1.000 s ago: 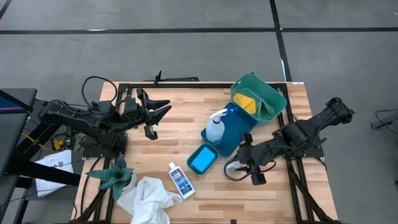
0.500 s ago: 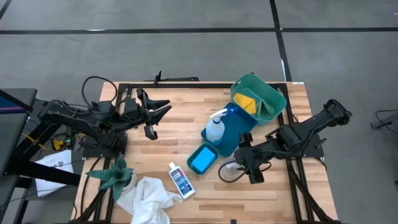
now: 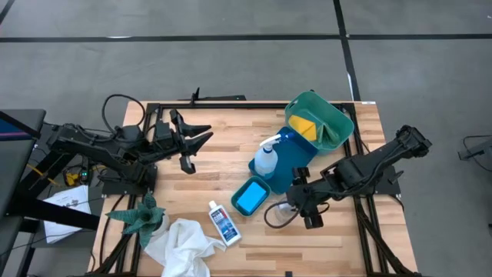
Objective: Pick & Place Kitchen Items
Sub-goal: Put the transparent spray bottle into the blue bin
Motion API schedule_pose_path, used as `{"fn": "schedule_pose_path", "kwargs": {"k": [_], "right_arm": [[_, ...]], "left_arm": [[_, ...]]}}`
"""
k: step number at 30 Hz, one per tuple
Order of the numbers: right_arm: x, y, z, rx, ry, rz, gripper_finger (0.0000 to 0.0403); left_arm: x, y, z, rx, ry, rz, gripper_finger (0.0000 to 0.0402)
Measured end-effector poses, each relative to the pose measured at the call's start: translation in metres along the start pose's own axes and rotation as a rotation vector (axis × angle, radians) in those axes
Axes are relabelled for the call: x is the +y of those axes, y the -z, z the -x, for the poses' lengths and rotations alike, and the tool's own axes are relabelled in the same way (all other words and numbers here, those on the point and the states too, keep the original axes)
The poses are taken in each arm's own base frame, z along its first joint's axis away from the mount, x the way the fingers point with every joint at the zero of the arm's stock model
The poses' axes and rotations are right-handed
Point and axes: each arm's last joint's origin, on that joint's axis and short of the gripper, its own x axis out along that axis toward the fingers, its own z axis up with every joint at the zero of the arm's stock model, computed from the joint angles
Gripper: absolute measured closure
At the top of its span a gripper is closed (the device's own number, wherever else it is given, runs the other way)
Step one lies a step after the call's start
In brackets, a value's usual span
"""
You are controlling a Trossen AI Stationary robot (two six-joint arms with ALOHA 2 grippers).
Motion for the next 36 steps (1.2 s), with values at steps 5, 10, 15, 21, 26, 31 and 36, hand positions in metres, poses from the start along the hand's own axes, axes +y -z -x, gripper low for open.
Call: {"fn": "schedule_pose_path", "kwargs": {"k": [5, 10, 15, 21, 26, 31, 36], "right_arm": [[0.000, -0.001, -0.002, 0.001, 0.001, -0.023, 0.0222], [0.000, -0.002, -0.001, -0.009, -0.002, -0.036, 0.0257], [0.000, -0.002, -0.001, -0.010, -0.001, -0.073, 0.0306], [0.000, -0.003, -0.001, -0.018, 0.000, -0.117, 0.0312], [0.000, -0.003, -0.001, -0.022, 0.006, -0.148, 0.0312], [-0.001, -0.005, -0.001, -0.042, -0.002, -0.203, 0.0312], [-0.003, -0.008, -0.002, -0.059, -0.015, -0.317, 0.0312]], "left_arm": [[0.000, 0.000, 0.000, 0.001, 0.000, 0.000, 0.0314], [0.000, 0.000, 0.000, 0.003, 0.000, -0.002, 0.0314], [0.000, 0.000, 0.000, 0.004, 0.001, -0.003, 0.0314], [0.000, 0.001, 0.000, 0.006, 0.001, -0.004, 0.0314], [0.000, 0.001, 0.000, 0.007, 0.001, -0.004, 0.0314], [-0.001, 0.005, 0.000, 0.045, 0.006, -0.026, 0.0314], [-0.001, 0.017, 0.001, 0.154, 0.020, -0.089, 0.0314]]}}
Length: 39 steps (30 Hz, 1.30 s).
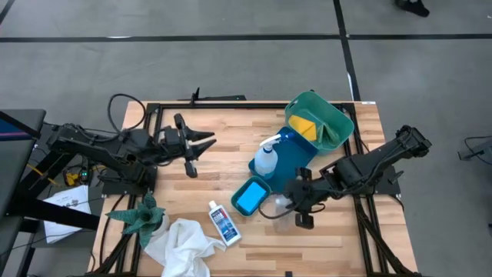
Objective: Pick & Place Kitchen Items
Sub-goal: Put the transparent spray bottle into the blue bin
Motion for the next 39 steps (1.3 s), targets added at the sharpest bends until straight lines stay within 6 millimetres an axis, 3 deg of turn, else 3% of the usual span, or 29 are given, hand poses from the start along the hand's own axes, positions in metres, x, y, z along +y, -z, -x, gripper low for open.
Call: {"fn": "schedule_pose_path", "kwargs": {"k": [13, 27, 33, 39], "right_arm": [[-0.004, -0.001, -0.001, 0.002, 0.014, -0.418, 0.0312], [-0.009, 0.005, 0.000, 0.004, 0.108, -0.720, 0.0312], [-0.008, 0.005, 0.000, 0.006, 0.105, -0.818, 0.0312], [-0.009, 0.001, -0.001, 0.007, 0.072, -0.905, 0.0312]], "left_arm": [[0.001, 0.016, 0.000, 0.144, 0.007, -0.141, 0.0314], [0.029, 0.032, -0.004, 0.314, -0.106, -0.253, 0.0314], [0.045, 0.032, 0.008, 0.320, -0.072, -0.238, 0.0314], [0.054, 0.052, 0.034, 0.236, -0.007, -0.186, 0.0314]]}}
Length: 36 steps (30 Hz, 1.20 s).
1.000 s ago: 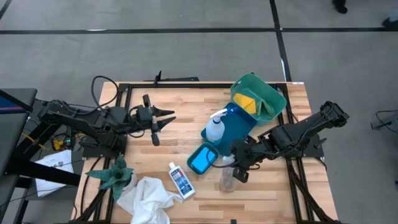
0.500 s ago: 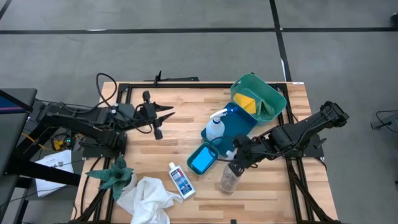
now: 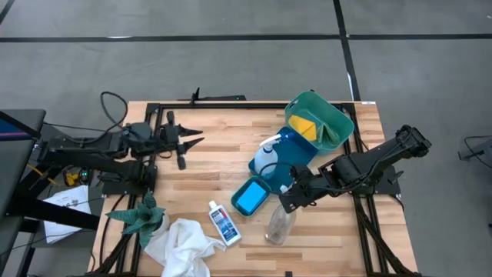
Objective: Pick & Place Kitchen Items
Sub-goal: Put the transparent spray bottle into the blue bin
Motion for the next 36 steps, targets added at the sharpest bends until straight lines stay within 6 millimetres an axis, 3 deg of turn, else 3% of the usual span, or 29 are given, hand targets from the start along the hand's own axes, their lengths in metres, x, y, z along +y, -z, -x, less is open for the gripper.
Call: {"fn": "schedule_pose_path", "kwargs": {"k": [9, 20, 36], "right_arm": [[0.002, -0.014, 0.009, -0.027, -0.012, -0.103, 0.0312], [-0.001, -0.043, 0.018, -0.080, 0.005, -0.133, 0.0312], [-0.003, -0.051, 0.085, -0.076, 0.037, -0.125, 0.0312]], "left_arm": [[-0.001, 0.043, 0.020, -0.074, -0.011, 0.123, 0.0314], [0.001, 0.061, 0.035, -0.131, -0.018, 0.175, 0.0314], [0.001, 0.089, 0.051, -0.192, -0.005, 0.225, 0.0314]]}}
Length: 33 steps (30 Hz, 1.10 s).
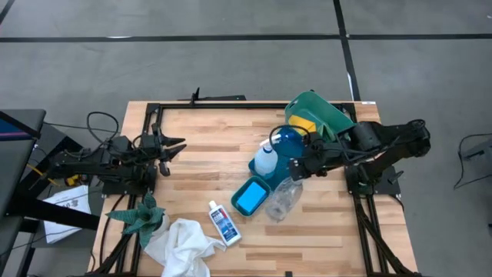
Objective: Pick & Place Kitchen Items
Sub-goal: Put the transparent spray bottle into the blue bin
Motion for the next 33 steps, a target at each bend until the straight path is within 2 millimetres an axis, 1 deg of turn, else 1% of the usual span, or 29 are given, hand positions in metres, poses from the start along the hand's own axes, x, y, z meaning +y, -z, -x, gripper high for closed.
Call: {"fn": "schedule_pose_path", "kwargs": {"k": [5, 8, 12, 17, 22, 26, 33], "right_arm": [[-0.003, 0.001, 0.006, -0.019, 0.025, 0.070, 0.0312], [-0.009, 0.001, 0.009, -0.021, 0.059, 0.108, 0.0312], [-0.015, 0.002, 0.013, -0.053, 0.096, 0.151, 0.0313], [-0.019, 0.005, 0.022, -0.061, 0.065, 0.254, 0.0313], [-0.029, 0.011, 0.041, -0.071, 0.014, 0.383, 0.0313], [-0.042, 0.012, 0.059, -0.121, -0.035, 0.443, 0.0313], [-0.060, 0.010, 0.081, -0.162, -0.098, 0.534, 0.0313]], "left_arm": [[0.001, -0.003, 0.007, -0.046, 0.068, 0.014, 0.0314], [0.001, -0.005, 0.014, -0.078, 0.118, 0.026, 0.0314], [0.004, -0.006, 0.022, -0.105, 0.125, 0.035, 0.0314], [0.005, -0.004, 0.025, -0.105, 0.125, 0.048, 0.0314], [0.005, -0.005, 0.024, -0.105, 0.117, 0.052, 0.0314], [0.007, -0.006, 0.025, -0.111, 0.056, 0.080, 0.0314], [0.007, -0.006, 0.024, -0.110, 0.050, 0.104, 0.0314]]}}
